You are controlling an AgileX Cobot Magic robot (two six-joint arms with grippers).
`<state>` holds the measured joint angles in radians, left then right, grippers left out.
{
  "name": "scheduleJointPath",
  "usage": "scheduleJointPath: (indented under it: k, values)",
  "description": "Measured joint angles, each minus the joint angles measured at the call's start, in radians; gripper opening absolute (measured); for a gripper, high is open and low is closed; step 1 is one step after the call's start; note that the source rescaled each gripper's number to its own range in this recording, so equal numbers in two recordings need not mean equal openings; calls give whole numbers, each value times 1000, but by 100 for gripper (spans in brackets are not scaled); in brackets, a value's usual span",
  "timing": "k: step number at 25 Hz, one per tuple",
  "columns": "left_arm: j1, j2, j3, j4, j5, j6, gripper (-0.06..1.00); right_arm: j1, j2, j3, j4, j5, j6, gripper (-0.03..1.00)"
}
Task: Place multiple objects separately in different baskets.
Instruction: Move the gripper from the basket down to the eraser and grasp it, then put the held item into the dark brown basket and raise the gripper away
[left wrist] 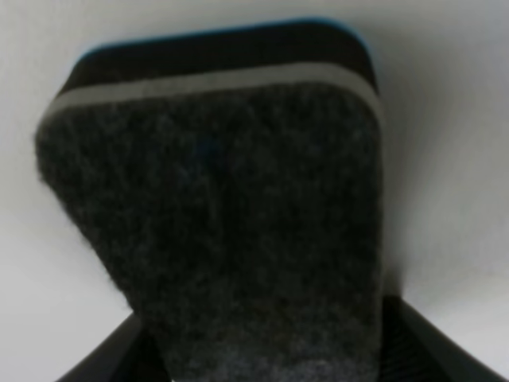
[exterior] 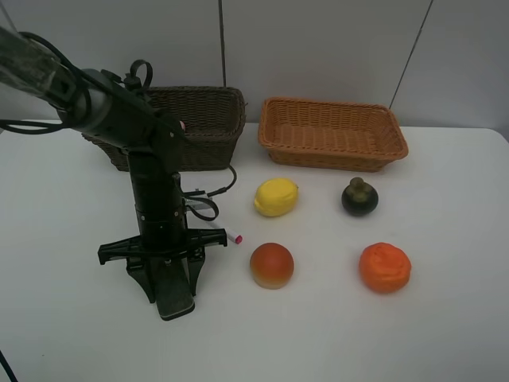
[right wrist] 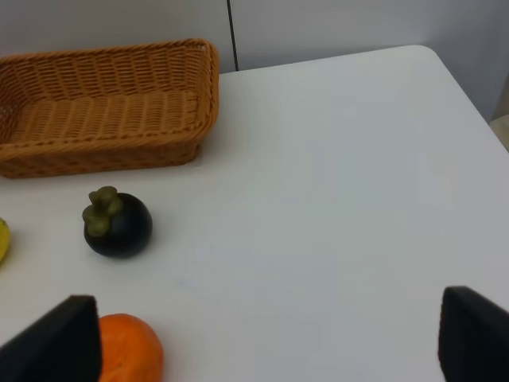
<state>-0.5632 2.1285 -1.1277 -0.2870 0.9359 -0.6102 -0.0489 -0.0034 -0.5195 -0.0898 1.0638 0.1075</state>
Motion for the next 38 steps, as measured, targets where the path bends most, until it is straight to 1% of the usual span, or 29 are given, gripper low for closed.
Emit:
scheduleJointPath:
  k: [4,7,9,11,13,15,17,20,24,26,30,34,35,37,38]
  values:
    - [0,-17,4,6,-13,66,60,0,0,0,0,0,0,100]
    - [0,-75,-9,13,-69,155,60,0,0,0,0,0,0,100]
    - [0,-151,-27,-5,-73,211,60,0,0,0,0,0,0,100]
    - [0,-228,-62,-31,-77,273,60,0,0,0,0,0,0,100]
    - [0,-302,-109,-36,-86,341,60,0,0,0,0,0,0,100]
    - [0,-346,-173,-16,-119,391,60,0,0,0,0,0,0,100]
    - [11,-355,-241,21,-166,414,60,0,0,0,0,0,0,100]
    - [50,-308,-341,56,-264,420,60,0,0,0,0,0,0,100]
    - [104,-165,-459,91,-426,451,60,0,0,0,0,0,0,100]
    - [124,-92,-516,112,-487,461,60,0,0,0,0,0,0,100]
    - [153,38,-626,184,-530,466,60,0,0,0,0,0,0,100]
    - [159,114,-689,258,-508,466,60,0,0,0,0,0,0,100]
    - [159,121,-694,273,-493,467,64,0,0,0,0,0,0,100]
    - [159,124,-696,300,-469,468,84,0,0,0,0,0,0,100]
    - [159,124,-698,305,-458,468,91,0,0,0,0,0,0,100]
